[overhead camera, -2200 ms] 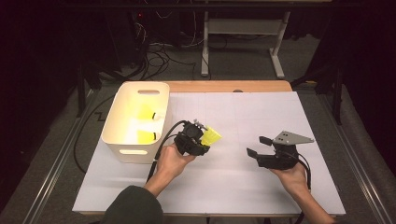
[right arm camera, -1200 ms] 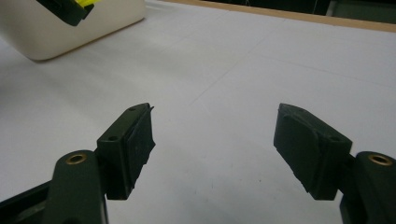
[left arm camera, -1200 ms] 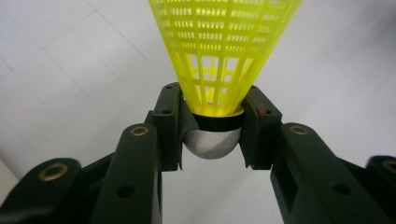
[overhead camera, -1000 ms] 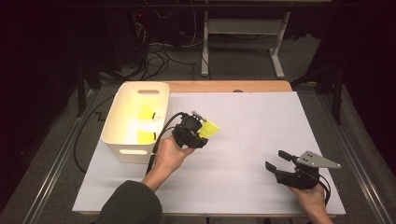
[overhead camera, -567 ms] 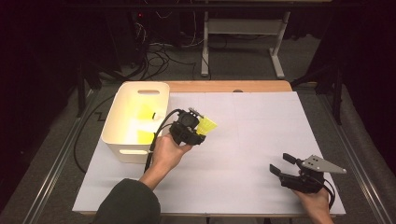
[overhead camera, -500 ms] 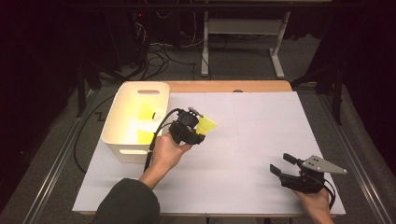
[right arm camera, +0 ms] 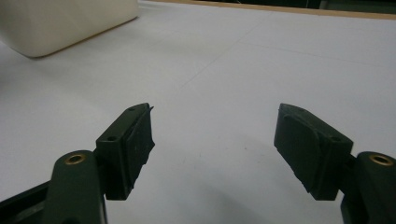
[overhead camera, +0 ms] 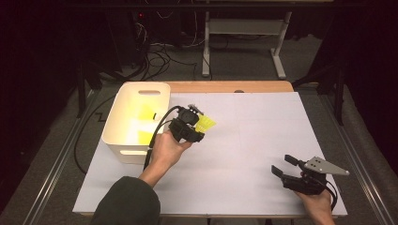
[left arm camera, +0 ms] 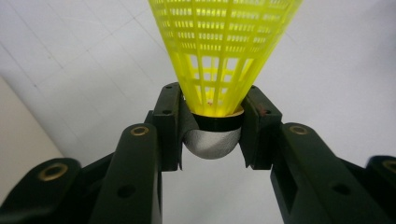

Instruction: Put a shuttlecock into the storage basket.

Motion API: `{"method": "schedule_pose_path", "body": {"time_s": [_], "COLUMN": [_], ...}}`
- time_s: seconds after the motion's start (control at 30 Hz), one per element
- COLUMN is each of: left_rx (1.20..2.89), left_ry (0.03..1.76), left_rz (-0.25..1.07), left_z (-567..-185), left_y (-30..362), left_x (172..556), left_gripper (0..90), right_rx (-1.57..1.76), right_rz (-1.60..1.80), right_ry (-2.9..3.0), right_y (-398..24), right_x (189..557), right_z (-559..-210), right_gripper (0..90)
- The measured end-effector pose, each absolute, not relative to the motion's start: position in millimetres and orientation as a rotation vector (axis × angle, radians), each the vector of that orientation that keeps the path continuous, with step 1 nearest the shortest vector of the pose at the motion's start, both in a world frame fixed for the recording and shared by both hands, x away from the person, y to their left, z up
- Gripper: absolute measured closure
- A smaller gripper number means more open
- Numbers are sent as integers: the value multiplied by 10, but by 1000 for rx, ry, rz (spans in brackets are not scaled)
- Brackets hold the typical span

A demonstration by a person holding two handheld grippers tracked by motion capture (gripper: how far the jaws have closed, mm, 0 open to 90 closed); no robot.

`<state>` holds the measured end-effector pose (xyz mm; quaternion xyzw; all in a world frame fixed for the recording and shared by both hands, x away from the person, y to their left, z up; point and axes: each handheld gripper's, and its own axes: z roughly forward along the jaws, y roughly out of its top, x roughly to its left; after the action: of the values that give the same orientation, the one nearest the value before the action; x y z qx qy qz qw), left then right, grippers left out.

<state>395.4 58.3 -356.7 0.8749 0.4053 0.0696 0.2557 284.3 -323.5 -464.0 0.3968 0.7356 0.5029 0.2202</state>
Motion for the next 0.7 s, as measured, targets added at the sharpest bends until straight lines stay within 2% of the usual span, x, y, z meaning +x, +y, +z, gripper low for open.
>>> {"method": "schedule_pose_path", "body": {"time_s": [0.7], "left_rx": [2372], "left_ry": [1150], "left_rz": [207], "left_z": [-3378], "left_y": [618], "left_x": [4151], "left_gripper": [645], "right_rx": [1092], "right_rz": [1391], "right_ry": [2046], "right_y": [-3230], "right_x": [2846], "right_z": [-4651], "right_gripper": [287]}}
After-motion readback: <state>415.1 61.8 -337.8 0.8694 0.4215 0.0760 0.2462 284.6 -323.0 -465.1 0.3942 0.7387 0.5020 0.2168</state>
